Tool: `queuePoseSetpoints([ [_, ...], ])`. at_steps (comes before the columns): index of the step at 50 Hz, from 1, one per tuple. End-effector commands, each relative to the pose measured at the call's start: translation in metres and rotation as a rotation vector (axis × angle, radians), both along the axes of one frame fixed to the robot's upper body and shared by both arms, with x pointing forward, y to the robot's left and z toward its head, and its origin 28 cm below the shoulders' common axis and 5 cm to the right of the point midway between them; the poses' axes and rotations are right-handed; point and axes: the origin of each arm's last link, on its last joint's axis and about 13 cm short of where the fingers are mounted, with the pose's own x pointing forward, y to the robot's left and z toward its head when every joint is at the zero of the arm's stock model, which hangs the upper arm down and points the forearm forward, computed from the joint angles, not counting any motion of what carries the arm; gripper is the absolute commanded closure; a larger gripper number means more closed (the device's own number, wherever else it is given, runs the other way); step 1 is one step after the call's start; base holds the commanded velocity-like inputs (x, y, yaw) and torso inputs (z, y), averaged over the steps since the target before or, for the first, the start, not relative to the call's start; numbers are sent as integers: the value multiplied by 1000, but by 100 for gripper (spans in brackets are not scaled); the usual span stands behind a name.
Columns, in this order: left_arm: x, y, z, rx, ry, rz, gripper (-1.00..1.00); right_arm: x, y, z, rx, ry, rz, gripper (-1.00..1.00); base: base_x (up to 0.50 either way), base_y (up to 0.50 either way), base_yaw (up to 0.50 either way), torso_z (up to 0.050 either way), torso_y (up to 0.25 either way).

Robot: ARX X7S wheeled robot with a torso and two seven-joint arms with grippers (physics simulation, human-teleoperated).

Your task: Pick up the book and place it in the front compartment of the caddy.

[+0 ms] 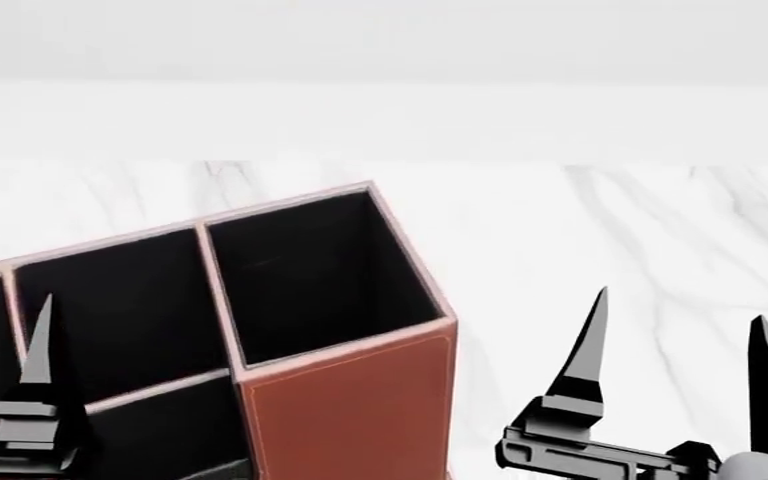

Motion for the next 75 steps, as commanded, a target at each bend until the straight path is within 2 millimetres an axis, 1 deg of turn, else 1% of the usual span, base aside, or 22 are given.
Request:
queuePoseSetpoints([
  [1, 1, 0, -1, 4, 9, -4, -100, 6, -2, -1, 33, 38, -41, -100, 500, 0, 0, 0, 0],
  [5, 1, 0, -2, 4, 11, -7, -100, 5, -2, -3, 51, 18, -10, -100, 0, 0, 0, 0, 3],
  [6, 1, -1, -2, 4, 13, -7, -100, 4, -1, -5, 50, 18, 29, -100, 0, 0, 0, 0, 0],
  [9, 1, -1, -3, 4, 15, -9, -100, 3, -1, -6, 35, 6, 19, -100, 0, 0, 13, 0, 0],
  [58, 0, 0, -10, -4, 31, -12, -100, 2, 0, -7, -1, -17, 41, -100, 0, 0, 500, 0, 0],
  [65, 5, 2, -12, 0, 42, 3, -100, 7, -4, -7, -23, -7, 10, -100, 0, 0, 500, 0, 0],
  [68, 9, 2, -15, -7, 73, -19, -100, 12, -8, -7, -39, 14, -11, -100, -21, 59, 0, 0, 0],
  [69, 10, 3, -14, -10, 76, -26, -100, 14, -10, -4, -41, 16, -18, -100, 0, 0, 0, 0, 0],
  [70, 13, 3, -12, 61, 120, -106, -100, 19, -19, -4, -39, 19, -71, -100, 0, 0, 0, 0, 0],
  [71, 13, 3, -11, 65, 126, -116, -100, 19, -20, -4, -35, 20, -79, -100, 0, 0, 0, 0, 0],
  [74, 10, 2, -7, 77, 177, -245, -100, 22, -26, -4, -17, 27, -99, -100, 0, 0, 0, 0, 0],
  [75, -2, -11, 19, 258, 192, -637, -100, 33, -47, -9, -39, 69, -234, -100, 0, 0, 0, 0, 0],
])
